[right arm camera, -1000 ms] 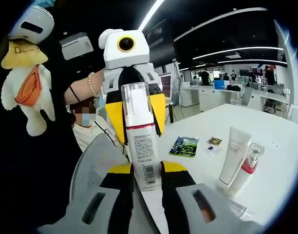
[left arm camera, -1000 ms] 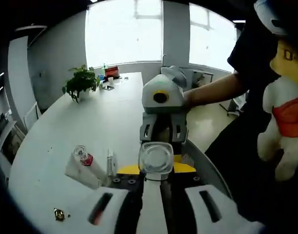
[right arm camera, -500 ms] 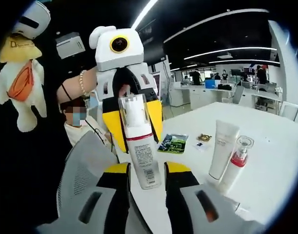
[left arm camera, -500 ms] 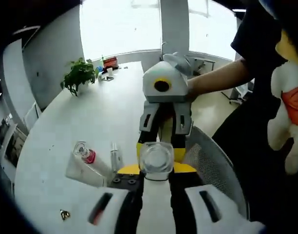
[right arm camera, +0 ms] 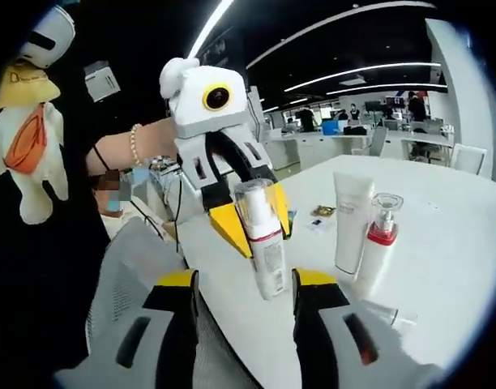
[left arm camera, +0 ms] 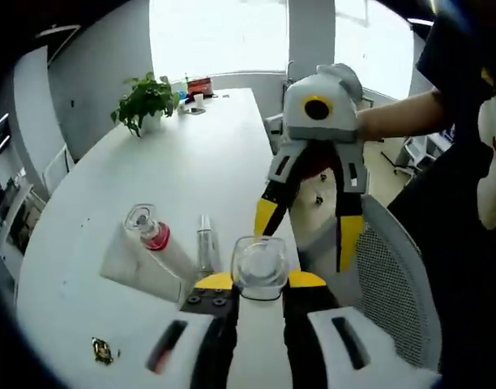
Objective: Arrange the skincare products in the storage area until every visible bottle or jar stands upright without overlapping.
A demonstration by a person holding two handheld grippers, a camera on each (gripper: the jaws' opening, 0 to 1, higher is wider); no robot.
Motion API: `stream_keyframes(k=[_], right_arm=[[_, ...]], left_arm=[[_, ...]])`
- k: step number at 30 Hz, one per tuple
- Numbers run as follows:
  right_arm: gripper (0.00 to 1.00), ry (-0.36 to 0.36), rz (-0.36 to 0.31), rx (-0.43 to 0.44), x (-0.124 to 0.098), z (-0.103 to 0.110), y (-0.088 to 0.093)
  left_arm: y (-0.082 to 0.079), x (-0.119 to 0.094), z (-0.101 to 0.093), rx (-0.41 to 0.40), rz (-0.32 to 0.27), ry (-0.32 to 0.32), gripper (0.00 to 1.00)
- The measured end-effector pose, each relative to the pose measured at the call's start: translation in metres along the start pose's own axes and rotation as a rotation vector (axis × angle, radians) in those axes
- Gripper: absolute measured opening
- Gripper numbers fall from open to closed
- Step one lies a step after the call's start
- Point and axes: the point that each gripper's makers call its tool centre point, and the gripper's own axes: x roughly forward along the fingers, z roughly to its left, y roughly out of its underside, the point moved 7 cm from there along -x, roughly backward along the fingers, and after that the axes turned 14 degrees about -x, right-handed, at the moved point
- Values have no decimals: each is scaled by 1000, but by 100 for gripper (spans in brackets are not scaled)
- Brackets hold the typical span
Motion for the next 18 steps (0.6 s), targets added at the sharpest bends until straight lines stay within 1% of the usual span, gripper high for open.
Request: stream_keyframes(k=[6, 12, 14, 18], right_arm=[[54, 36, 11, 24, -5, -6, 6], [57, 70, 20, 55, -13, -10, 14], [59, 86, 22, 66, -15, -11, 17], [65, 107, 26, 85, -17, -16, 21]], left_arm=[[10, 19, 16, -15, 5, -16, 24], [18, 36, 33, -41, -27, -43, 24], [21, 40, 36, -44, -33, -54, 24], [30, 48, 46, -32, -16, -86, 24]])
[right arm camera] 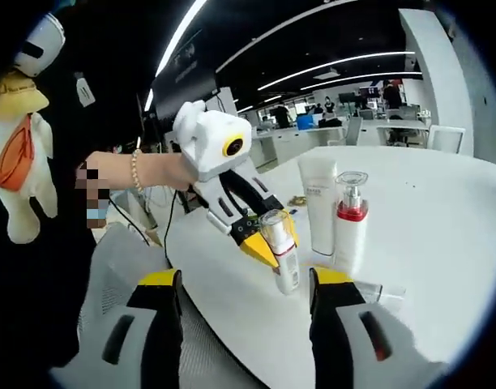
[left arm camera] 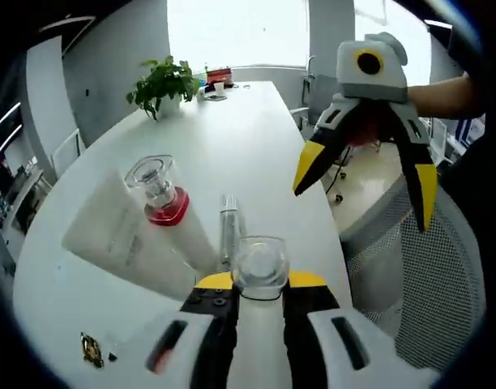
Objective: Arrange the skincare products in the storage area until every visible bottle or jar stands upright without overlapping.
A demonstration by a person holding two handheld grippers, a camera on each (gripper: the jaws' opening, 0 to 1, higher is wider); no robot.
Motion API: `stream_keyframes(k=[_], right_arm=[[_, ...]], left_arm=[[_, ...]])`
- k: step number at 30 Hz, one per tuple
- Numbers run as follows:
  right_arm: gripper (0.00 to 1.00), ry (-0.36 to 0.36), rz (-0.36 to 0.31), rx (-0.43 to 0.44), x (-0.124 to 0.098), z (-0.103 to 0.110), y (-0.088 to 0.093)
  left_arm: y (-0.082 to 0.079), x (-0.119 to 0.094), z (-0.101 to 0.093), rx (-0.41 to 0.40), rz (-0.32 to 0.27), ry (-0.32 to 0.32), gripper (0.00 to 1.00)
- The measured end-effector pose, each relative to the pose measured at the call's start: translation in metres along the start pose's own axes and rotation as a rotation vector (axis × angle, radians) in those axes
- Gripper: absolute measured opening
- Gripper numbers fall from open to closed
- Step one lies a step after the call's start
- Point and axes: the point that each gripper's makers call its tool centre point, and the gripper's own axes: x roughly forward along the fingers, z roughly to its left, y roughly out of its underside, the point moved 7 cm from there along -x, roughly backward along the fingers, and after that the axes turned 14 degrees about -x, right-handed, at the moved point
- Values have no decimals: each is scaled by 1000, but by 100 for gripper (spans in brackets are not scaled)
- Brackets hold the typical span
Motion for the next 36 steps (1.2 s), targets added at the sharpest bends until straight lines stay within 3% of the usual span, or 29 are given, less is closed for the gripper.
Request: stream_keyframes(k=[9, 13, 36], right_arm=[[75, 39, 3, 21, -1, -11, 2], [78, 55, 5, 24, -1, -14, 3], [80, 75, 21, 44, -3, -22, 8]], left_arm=[[11, 14, 14, -9, 0, -9, 24], [6, 14, 15, -2, -2, -15, 24], [0, 23, 33, -37, -23, -39, 25]])
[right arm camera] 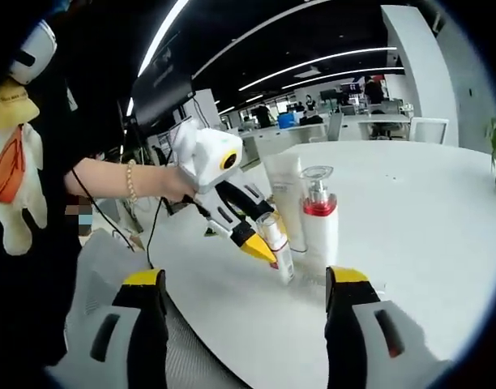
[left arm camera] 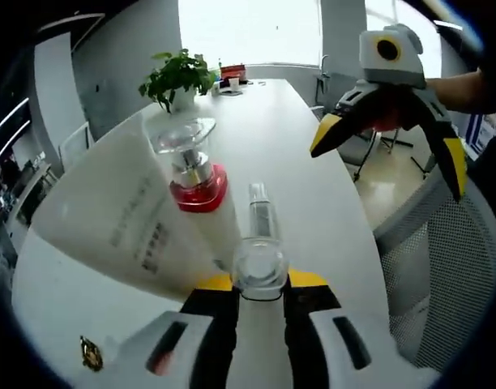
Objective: Arrange the skincare products in the storage area until every visible bottle or jar stands upright without overlapping.
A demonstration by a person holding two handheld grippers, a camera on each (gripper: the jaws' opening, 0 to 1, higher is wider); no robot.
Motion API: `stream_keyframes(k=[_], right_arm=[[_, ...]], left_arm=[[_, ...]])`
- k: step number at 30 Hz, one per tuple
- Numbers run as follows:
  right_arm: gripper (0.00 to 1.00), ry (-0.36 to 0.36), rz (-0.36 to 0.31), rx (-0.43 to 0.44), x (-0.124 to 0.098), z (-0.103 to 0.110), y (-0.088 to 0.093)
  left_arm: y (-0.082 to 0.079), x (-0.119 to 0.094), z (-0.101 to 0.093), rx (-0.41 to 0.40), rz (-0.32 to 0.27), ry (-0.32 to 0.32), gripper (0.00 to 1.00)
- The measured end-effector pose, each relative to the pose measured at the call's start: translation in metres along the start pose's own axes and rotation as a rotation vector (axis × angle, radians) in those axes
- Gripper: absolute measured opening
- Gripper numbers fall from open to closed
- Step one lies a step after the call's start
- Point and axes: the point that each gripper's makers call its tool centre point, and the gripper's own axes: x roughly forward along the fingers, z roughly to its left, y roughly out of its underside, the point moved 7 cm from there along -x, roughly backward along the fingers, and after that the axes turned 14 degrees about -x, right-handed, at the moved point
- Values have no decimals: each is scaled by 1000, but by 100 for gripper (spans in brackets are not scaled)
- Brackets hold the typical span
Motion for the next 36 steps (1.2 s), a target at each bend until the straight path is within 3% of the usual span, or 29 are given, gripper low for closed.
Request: stream_keyframes(k=[15, 36], right_arm=[[80, 3, -4, 15, -1, 0, 2], [81, 8, -7, 15, -3, 0, 1]], left_arm=[[-5, -1, -3, 58, 16, -10, 28], [-6, -6, -7, 60, 16, -16, 36]])
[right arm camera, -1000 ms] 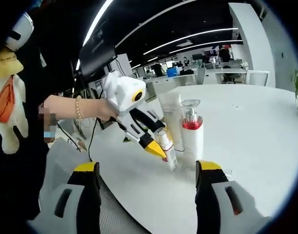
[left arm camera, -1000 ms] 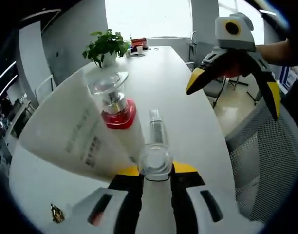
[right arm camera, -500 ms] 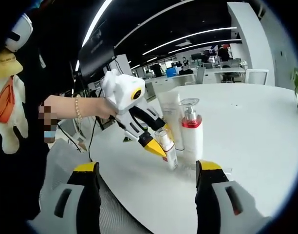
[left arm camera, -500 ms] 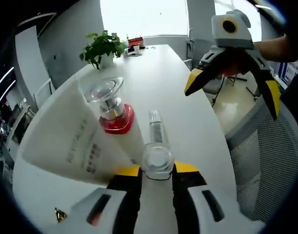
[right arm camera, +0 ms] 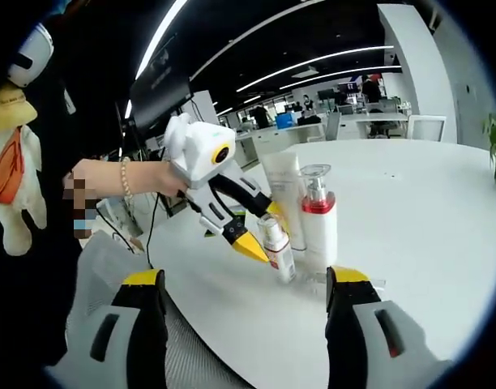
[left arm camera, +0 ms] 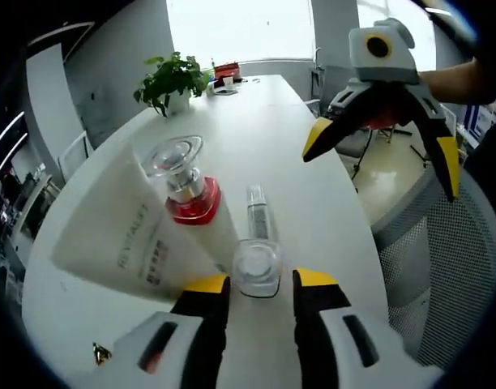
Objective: Arrange the skincare products in the storage area until every visible bottle or jar stands upright without overlapping.
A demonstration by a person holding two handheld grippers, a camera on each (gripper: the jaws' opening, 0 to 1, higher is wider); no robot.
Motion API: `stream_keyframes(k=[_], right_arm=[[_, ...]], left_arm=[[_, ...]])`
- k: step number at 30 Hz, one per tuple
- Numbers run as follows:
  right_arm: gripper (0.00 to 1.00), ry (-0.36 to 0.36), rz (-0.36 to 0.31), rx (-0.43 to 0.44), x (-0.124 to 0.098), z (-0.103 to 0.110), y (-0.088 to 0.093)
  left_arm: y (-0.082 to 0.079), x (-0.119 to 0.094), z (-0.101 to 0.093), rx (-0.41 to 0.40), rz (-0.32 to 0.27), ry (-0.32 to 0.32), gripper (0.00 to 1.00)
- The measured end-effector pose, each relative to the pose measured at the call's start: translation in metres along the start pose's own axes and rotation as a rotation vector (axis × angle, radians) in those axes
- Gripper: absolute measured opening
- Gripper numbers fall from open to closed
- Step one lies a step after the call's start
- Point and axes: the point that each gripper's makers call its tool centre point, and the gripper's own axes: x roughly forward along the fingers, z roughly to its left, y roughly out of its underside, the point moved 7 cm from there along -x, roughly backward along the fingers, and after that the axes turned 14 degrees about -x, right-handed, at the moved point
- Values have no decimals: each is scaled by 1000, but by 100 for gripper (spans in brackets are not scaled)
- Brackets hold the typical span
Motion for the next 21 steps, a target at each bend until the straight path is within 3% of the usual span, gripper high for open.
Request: stream_keyframes(k=[12, 21], right_arm=[[82, 15, -7, -5, -8, 3, -1], [83, 22, -1, -18, -12, 5, -2]], left_arm=[[1, -15, -6, -30, -2, -11, 42], [4, -27, -13, -53, -2, -41, 57]])
